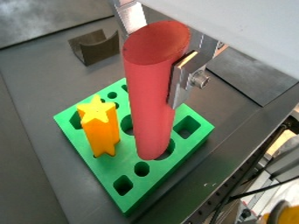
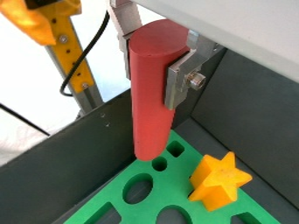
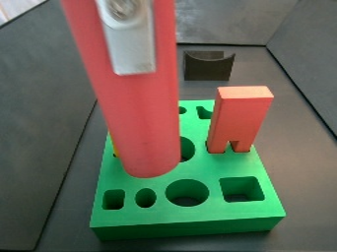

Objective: Pick up the oval object. Move up. Move to above the board. Insert the oval object.
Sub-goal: Insert the oval object.

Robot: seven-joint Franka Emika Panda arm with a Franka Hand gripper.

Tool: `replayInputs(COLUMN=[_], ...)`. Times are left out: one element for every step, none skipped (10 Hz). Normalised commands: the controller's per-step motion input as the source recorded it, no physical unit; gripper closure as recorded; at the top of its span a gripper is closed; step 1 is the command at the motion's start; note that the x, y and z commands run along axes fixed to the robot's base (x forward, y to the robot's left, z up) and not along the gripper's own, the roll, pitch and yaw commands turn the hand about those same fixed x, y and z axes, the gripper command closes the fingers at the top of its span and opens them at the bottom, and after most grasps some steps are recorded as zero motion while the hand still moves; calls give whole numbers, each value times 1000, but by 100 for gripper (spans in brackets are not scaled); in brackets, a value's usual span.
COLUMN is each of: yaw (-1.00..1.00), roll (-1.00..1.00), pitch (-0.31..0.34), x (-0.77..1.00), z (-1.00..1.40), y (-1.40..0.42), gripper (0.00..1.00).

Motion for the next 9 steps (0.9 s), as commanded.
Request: replayInputs(yaw=[260, 263, 257, 257, 226, 214, 229, 197, 129], roll=[-26, -40, -51, -49, -24, -16, -17, 0, 0], pitch=[31, 36, 31, 33, 41, 43, 50, 44, 9], x=[1000, 1000, 1000, 1000, 1000, 1000, 1000, 1000, 923], z=[-200, -251, -274, -277, -289, -297, -334, -380, -426], y=[0, 0, 0, 0, 0, 0, 0, -71, -163], gripper=[100, 100, 100, 100, 100, 100, 100, 100, 100])
